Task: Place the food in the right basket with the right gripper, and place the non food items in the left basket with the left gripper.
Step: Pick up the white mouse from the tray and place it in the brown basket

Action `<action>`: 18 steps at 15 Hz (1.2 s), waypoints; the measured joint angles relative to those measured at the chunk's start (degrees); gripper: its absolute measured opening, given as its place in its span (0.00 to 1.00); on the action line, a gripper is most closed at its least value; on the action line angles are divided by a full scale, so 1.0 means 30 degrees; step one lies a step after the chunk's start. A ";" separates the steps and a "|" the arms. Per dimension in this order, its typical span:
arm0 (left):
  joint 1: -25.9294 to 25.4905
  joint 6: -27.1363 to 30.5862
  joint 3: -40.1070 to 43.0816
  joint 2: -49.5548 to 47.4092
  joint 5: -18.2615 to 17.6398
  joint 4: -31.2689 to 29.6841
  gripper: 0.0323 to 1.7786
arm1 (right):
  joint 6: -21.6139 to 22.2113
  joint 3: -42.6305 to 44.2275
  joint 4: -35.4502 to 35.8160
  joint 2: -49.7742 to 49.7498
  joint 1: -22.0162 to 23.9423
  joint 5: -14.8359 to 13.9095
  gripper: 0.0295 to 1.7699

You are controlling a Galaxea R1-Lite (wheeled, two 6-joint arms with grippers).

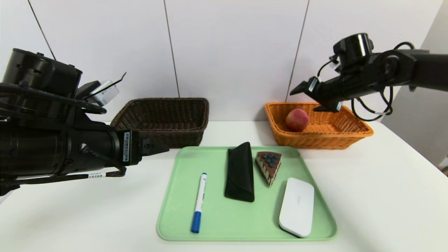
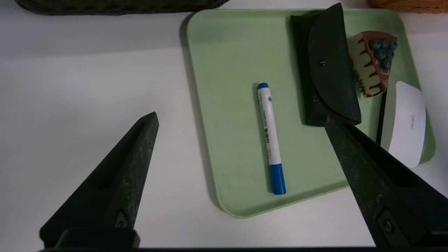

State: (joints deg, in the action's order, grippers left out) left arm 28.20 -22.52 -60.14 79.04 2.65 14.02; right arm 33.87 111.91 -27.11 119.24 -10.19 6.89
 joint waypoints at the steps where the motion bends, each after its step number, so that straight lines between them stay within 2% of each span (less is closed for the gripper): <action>1: 0.0016 -0.0037 0.0045 -0.0016 0.0008 0.0041 0.95 | 0.0020 0.0000 -0.0792 -0.1109 -0.0772 -0.0276 0.91; 4: 0.0228 -0.0045 0.0126 -0.0008 0.0248 0.0158 0.95 | 0.0110 0.0008 -0.5295 -0.3933 -0.3751 -0.1268 0.93; 6: 0.0707 -0.0093 0.0146 0.0037 0.0622 0.0158 0.95 | 0.0240 -0.0057 -0.8834 -0.4998 -0.5339 -0.1443 0.94; 9: 0.1467 -0.0410 0.0191 0.0073 0.1239 0.0175 0.95 | 0.0114 -0.0122 -1.2516 -0.5404 -0.6526 -0.1812 0.95; 13: 0.1654 -0.0443 0.0540 -0.0126 0.1296 0.0223 0.95 | 0.0114 -0.0122 -1.4023 -0.4527 -0.7103 -0.2048 0.96; 18: 0.1654 -0.0475 0.0882 -0.0630 0.1329 0.0463 0.95 | 0.0866 -0.0122 -1.6100 -0.2556 -0.7278 -0.1776 0.96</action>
State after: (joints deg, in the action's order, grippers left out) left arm 33.16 -23.94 -57.49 77.15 6.63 15.41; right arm 36.46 111.54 -75.41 111.57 -32.02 1.56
